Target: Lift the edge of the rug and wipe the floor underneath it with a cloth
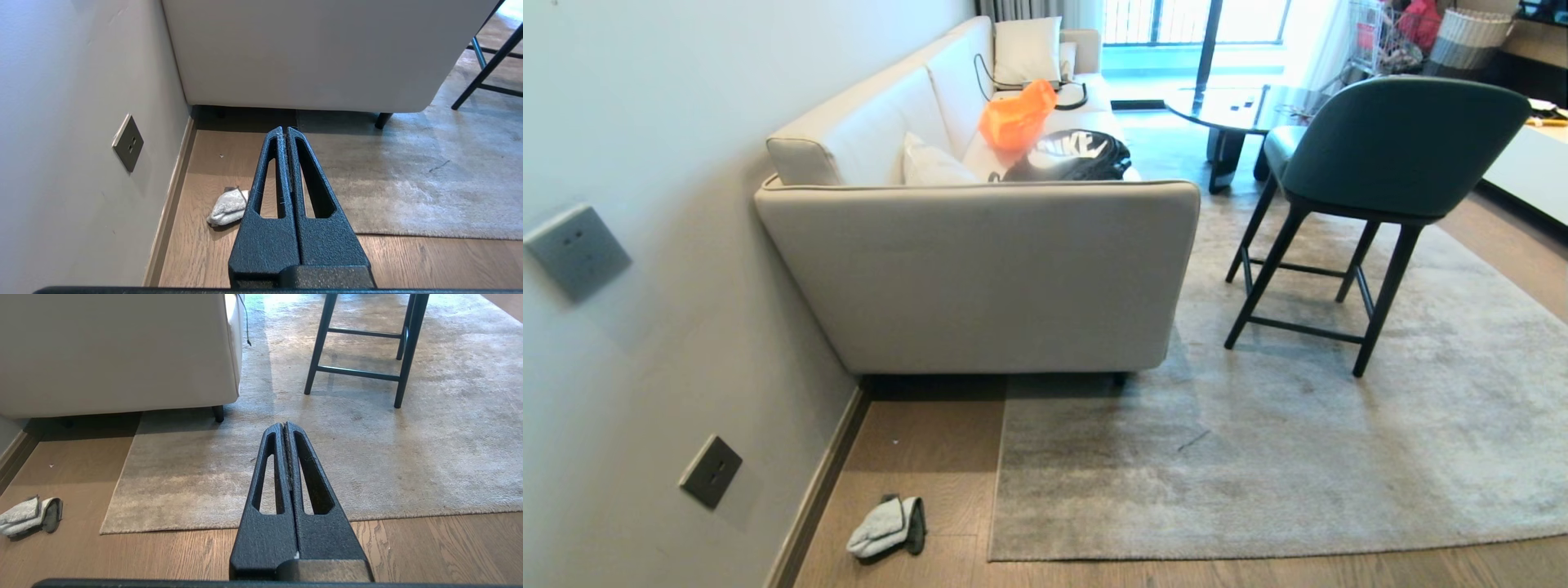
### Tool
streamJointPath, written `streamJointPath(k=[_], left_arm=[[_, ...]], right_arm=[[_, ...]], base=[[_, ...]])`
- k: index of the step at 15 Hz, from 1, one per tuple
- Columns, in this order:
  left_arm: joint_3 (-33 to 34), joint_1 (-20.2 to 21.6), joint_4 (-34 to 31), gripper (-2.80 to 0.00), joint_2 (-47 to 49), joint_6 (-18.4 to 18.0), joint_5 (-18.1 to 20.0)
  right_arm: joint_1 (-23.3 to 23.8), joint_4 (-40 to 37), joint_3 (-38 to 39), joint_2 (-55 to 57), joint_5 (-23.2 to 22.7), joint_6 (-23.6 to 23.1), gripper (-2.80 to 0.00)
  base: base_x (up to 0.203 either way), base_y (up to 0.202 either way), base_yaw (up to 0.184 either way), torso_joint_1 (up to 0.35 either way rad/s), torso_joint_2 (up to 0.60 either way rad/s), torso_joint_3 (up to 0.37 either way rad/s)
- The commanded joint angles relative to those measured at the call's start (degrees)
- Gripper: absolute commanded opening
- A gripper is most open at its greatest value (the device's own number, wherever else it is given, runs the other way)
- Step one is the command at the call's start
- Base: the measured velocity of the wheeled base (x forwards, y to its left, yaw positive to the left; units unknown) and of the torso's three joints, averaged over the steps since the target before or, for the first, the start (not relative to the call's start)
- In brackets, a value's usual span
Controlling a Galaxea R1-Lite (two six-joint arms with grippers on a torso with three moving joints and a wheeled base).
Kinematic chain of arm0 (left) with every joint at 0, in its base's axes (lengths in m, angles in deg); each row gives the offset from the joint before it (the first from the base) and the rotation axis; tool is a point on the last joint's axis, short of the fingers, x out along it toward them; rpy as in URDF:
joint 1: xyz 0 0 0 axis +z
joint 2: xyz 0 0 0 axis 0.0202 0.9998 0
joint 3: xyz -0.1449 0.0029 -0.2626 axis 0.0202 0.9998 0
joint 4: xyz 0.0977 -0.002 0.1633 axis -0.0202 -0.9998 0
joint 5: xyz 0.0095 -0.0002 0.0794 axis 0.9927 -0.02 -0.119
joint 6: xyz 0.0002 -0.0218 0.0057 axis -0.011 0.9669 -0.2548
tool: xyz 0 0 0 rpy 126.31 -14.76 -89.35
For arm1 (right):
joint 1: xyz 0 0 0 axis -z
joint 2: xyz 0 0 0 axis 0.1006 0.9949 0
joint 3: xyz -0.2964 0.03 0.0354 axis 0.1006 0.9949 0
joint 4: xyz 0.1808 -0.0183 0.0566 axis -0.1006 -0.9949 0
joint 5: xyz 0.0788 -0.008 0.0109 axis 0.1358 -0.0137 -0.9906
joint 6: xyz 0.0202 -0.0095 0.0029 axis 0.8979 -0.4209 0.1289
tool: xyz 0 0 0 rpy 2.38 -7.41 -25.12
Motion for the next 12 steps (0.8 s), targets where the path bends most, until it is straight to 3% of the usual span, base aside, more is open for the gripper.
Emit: streamJointPath(k=[1,12], left_arm=[[0.0,0.0,0.1,-2.8,0.0,0.1,0.0],[0.0,0.0,0.0,-2.8,0.0,-0.1,0.0]], right_arm=[[0.0,0.0,0.0,0.1,0.0,0.0,-2.8],[0.0,0.0,0.0,0.1,0.0,0.0,-2.8]], base=[[0.0,0.0,0.0,0.0,0.0,0.0],[0.0,0.0,0.0,0.001,0.0,0.022]])
